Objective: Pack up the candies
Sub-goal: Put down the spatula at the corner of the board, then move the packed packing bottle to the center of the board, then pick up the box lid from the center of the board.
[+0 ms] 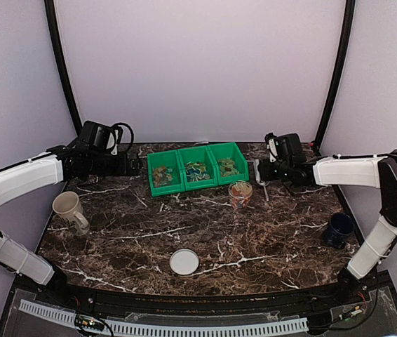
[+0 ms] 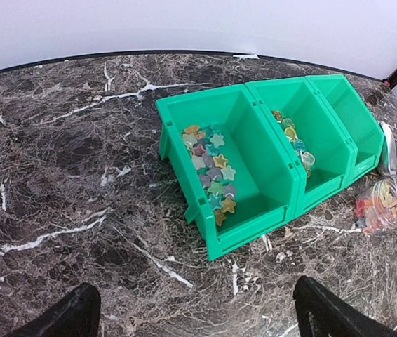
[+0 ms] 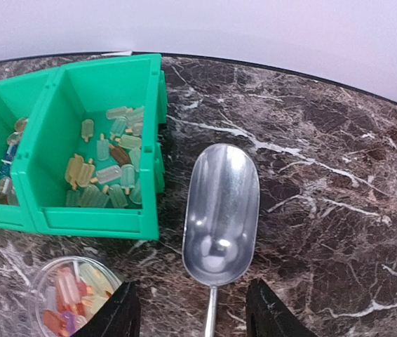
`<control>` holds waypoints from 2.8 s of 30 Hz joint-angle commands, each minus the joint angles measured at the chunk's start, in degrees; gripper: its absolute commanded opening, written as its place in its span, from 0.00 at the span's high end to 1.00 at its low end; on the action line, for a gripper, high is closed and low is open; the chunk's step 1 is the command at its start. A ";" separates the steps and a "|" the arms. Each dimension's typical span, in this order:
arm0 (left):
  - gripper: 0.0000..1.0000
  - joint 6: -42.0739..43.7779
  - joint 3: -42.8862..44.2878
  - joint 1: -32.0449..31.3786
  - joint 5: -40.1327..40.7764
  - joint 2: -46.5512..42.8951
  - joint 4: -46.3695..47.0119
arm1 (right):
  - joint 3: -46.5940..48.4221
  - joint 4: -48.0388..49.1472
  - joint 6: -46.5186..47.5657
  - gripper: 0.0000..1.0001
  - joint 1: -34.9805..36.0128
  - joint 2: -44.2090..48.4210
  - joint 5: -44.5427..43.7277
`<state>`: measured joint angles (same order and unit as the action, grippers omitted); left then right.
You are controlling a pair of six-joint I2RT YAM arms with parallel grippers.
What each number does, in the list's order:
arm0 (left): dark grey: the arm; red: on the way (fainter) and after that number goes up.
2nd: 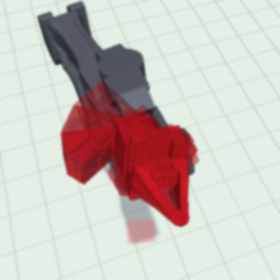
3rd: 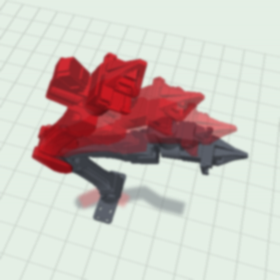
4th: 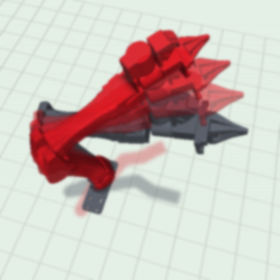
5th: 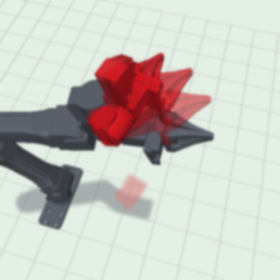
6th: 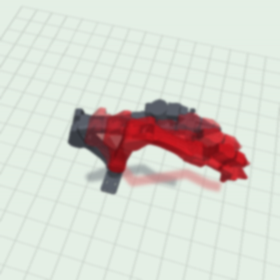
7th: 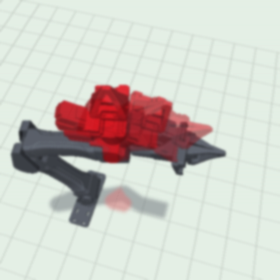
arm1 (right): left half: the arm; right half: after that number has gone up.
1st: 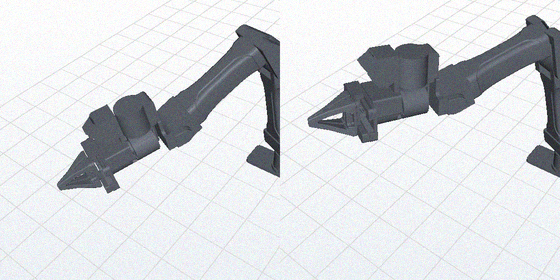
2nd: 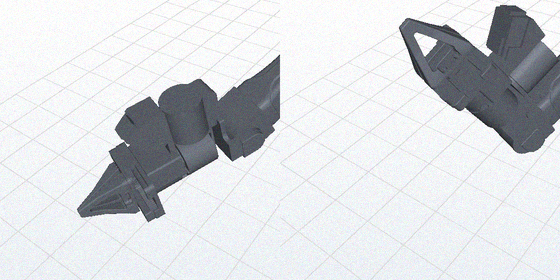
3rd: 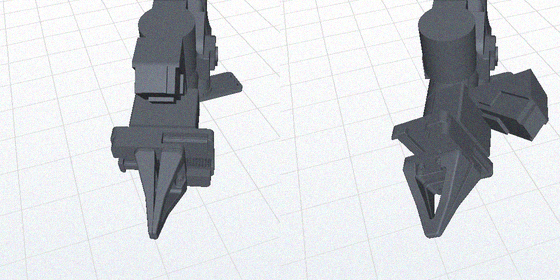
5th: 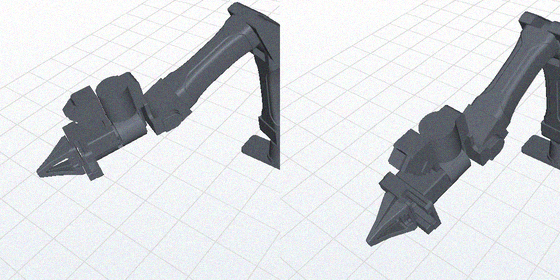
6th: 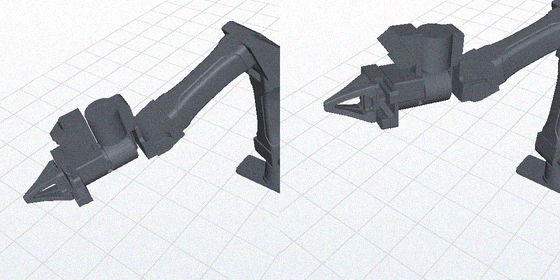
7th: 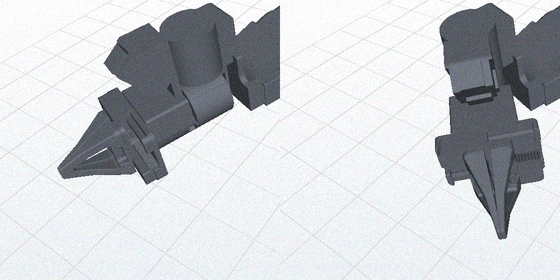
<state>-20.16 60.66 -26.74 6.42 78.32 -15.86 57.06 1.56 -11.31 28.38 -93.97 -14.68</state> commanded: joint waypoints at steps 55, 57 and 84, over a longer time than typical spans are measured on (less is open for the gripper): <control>0.01 -1.66 -1.68 2.92 -4.41 0.78 2.37 | 6.96 8.80 -17.18 0.14 6.37 -16.73 40.10; 0.01 -1.57 -1.69 2.98 -4.18 0.71 2.28 | 7.85 7.93 -17.54 0.14 7.71 -16.89 40.22; 0.01 21.45 -2.89 -5.33 -31.19 1.34 5.68 | 1.96 -6.44 0.01 0.01 6.82 6.59 20.05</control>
<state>-6.90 55.48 -28.01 -20.47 78.43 -7.01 62.65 -4.80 -13.67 37.01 -91.18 9.19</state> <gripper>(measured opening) 0.989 0.989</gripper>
